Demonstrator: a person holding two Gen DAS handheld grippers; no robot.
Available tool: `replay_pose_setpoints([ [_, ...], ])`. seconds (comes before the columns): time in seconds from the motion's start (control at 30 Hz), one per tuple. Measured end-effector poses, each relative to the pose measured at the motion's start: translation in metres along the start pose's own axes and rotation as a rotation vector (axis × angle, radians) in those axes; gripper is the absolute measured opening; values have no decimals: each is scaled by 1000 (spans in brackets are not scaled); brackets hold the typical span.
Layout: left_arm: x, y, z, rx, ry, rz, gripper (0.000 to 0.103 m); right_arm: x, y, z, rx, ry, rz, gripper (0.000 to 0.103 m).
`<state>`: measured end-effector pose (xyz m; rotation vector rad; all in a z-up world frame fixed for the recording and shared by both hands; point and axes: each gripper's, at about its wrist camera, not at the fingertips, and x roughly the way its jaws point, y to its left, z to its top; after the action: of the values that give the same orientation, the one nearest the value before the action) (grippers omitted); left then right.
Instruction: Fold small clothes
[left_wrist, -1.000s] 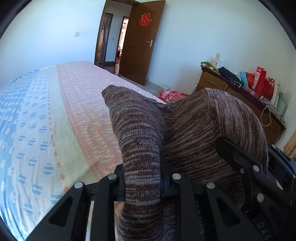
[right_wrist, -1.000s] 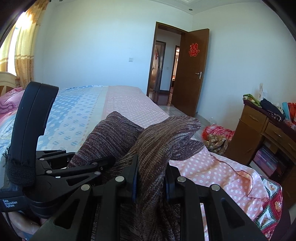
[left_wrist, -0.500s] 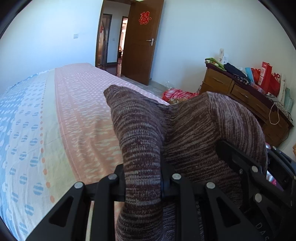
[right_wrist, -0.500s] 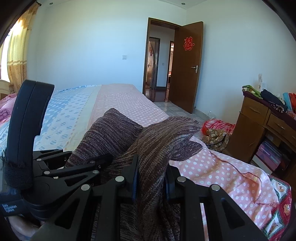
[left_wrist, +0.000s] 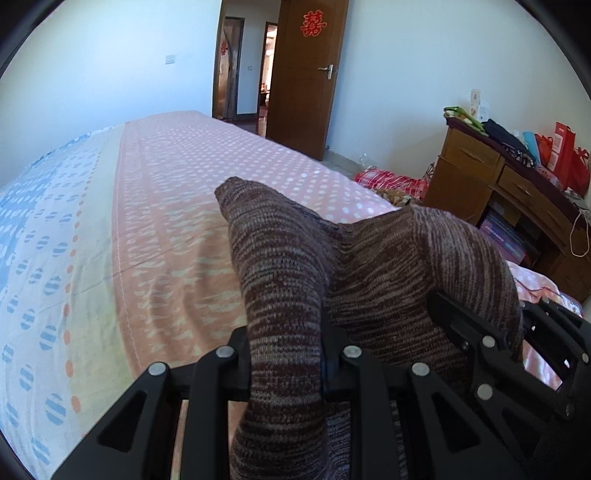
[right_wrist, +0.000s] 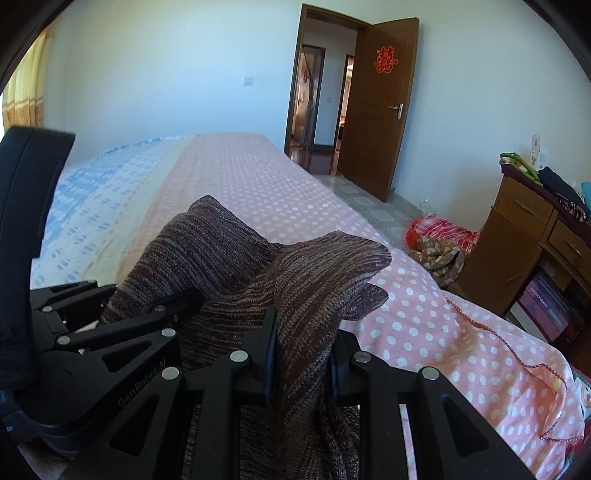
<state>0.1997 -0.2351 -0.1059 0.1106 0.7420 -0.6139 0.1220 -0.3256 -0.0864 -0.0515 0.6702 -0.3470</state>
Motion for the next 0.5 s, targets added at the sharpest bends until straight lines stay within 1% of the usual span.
replay_pose_setpoints([
  [0.03, 4, 2, -1, -11, 12, 0, 24, 5, 0, -2, -4, 21, -3, 23],
  [0.07, 8, 3, -2, -18, 26, 4, 26, 9, -3, -2, 13, 48, 15, 23],
  [0.1, 11, 5, -3, -25, 44, 8, 29, 10, -7, -2, 32, 56, 29, 23],
  [0.13, 12, 6, -2, -31, 55, 8, 38, 12, -11, -2, 51, 70, 41, 24],
  [0.17, 13, 9, -1, -41, 66, 2, 45, 14, -17, -4, 74, 96, 55, 25],
  [0.2, 13, 13, 1, -58, 81, -13, 48, 17, -23, -7, 97, 121, 71, 31],
  [0.23, 13, 17, 1, -77, 96, -29, 55, 18, -31, -11, 130, 144, 88, 39],
  [0.27, 11, 25, 0, -104, 116, -54, 60, 18, -38, -14, 159, 159, 101, 44],
  [0.3, 8, 33, 0, -126, 126, -88, 60, 14, -49, -20, 208, 170, 121, 50],
  [0.33, 2, 43, -2, -147, 133, -125, 60, 8, -59, -25, 248, 170, 143, 51],
  [0.37, -3, 49, -4, -156, 130, -137, 60, -3, -72, -32, 308, 162, 177, 51],
  [0.43, -22, 60, -11, -149, 104, -160, 59, -23, -88, -45, 376, 154, 185, 51],
  [0.5, -42, 65, -23, -138, 79, -183, 59, -42, -93, -57, 418, 143, 206, 51],
])
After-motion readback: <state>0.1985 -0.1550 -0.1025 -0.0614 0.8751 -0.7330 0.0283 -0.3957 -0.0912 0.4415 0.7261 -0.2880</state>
